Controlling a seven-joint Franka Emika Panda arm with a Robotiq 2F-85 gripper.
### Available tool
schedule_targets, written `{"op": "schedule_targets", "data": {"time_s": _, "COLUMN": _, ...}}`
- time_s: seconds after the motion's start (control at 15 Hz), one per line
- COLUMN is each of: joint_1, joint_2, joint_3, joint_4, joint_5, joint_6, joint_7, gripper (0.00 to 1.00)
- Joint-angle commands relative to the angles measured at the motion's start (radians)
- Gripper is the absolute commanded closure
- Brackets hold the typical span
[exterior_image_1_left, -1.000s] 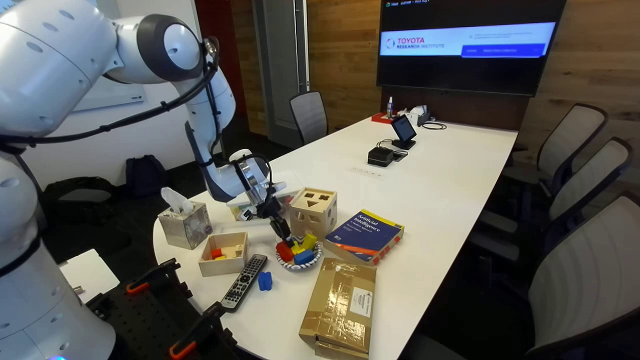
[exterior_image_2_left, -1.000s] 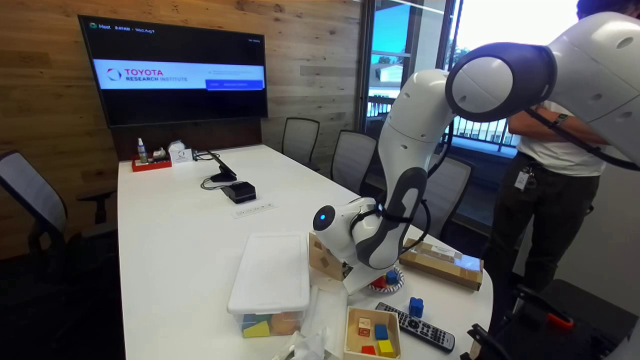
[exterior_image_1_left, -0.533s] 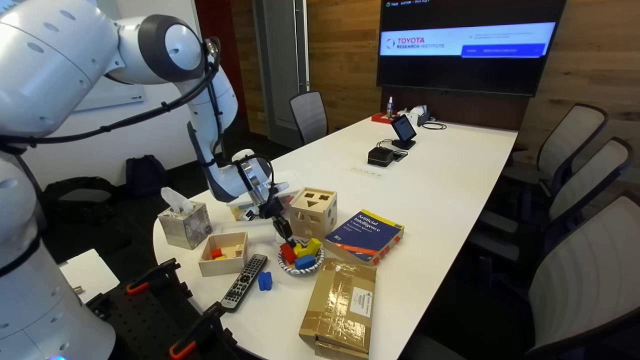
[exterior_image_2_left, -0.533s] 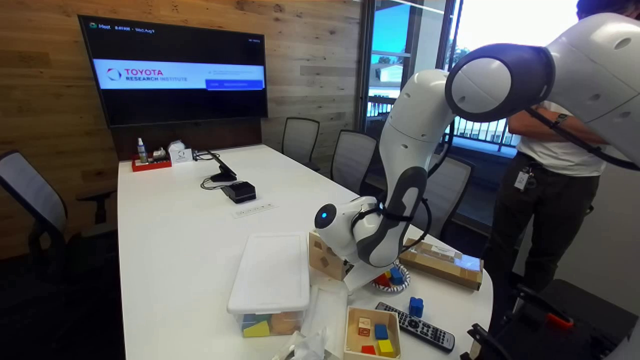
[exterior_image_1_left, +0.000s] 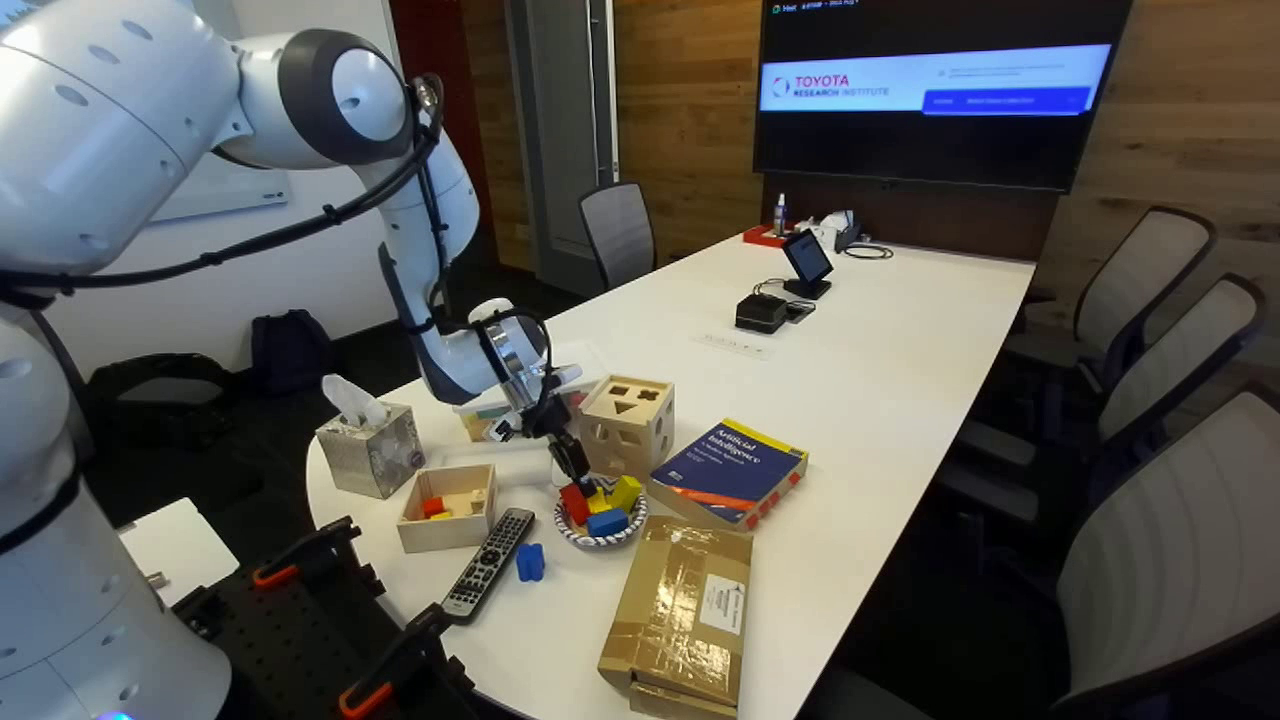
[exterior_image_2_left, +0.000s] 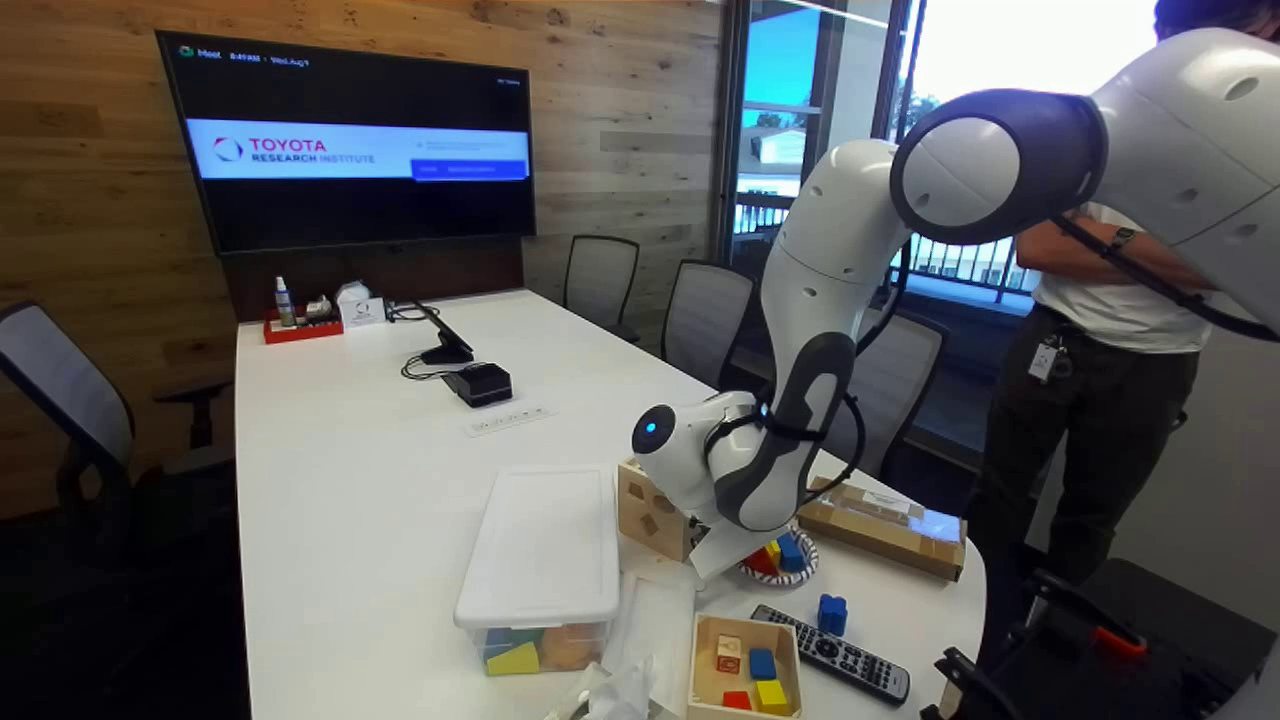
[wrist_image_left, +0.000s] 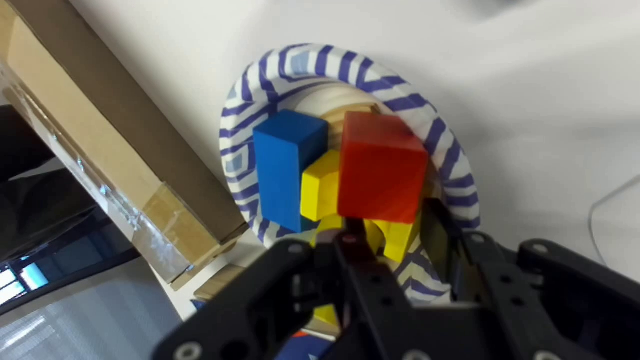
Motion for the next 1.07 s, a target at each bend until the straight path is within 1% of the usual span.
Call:
{"op": "schedule_targets", "data": {"time_s": 0.0, "joint_1": 0.007, "joint_2": 0.002, "joint_3": -0.006, "joint_4": 0.002, "joint_5": 0.009, "joint_6": 0.002, "joint_7": -0.005, "gripper": 0.63}}
{"op": "schedule_targets", "data": {"time_s": 0.27, "joint_1": 0.007, "joint_2": 0.002, "joint_3": -0.006, "joint_4": 0.002, "joint_5": 0.009, "joint_6": 0.002, "joint_7": -0.005, "gripper": 0.63}}
{"op": "schedule_targets", "data": {"time_s": 0.33, "joint_1": 0.005, "joint_2": 0.008, "joint_3": -0.008, "joint_4": 0.005, "joint_5": 0.007, "joint_6": 0.01, "joint_7": 0.0, "gripper": 0.38}}
{"op": "schedule_targets", "data": {"time_s": 0.4, "joint_1": 0.001, "joint_2": 0.016, "joint_3": -0.008, "joint_4": 0.007, "joint_5": 0.005, "joint_6": 0.018, "joint_7": -0.003, "gripper": 0.37}}
{"op": "schedule_targets", "data": {"time_s": 0.47, "joint_1": -0.002, "joint_2": 0.023, "joint_3": -0.009, "joint_4": 0.007, "joint_5": 0.002, "joint_6": 0.027, "joint_7": -0.001, "gripper": 0.8}}
{"op": "schedule_targets", "data": {"time_s": 0.53, "joint_1": -0.005, "joint_2": 0.036, "joint_3": -0.012, "joint_4": 0.011, "joint_5": 0.0, "joint_6": 0.036, "joint_7": -0.002, "gripper": 0.76}}
{"op": "schedule_targets", "data": {"time_s": 0.6, "joint_1": -0.006, "joint_2": 0.044, "joint_3": -0.013, "joint_4": 0.014, "joint_5": 0.0, "joint_6": 0.039, "joint_7": -0.006, "gripper": 0.77}}
{"op": "schedule_targets", "data": {"time_s": 0.67, "joint_1": -0.008, "joint_2": 0.049, "joint_3": -0.016, "joint_4": 0.014, "joint_5": 0.001, "joint_6": 0.049, "joint_7": -0.006, "gripper": 0.83}}
{"op": "schedule_targets", "data": {"time_s": 0.8, "joint_1": -0.011, "joint_2": 0.053, "joint_3": -0.021, "joint_4": 0.014, "joint_5": 0.004, "joint_6": 0.064, "joint_7": -0.008, "gripper": 0.99}}
{"op": "schedule_targets", "data": {"time_s": 0.93, "joint_1": -0.015, "joint_2": 0.047, "joint_3": -0.023, "joint_4": 0.015, "joint_5": 0.006, "joint_6": 0.066, "joint_7": -0.01, "gripper": 0.95}}
{"op": "schedule_targets", "data": {"time_s": 1.0, "joint_1": -0.016, "joint_2": 0.045, "joint_3": -0.024, "joint_4": 0.014, "joint_5": 0.005, "joint_6": 0.068, "joint_7": -0.011, "gripper": 0.95}}
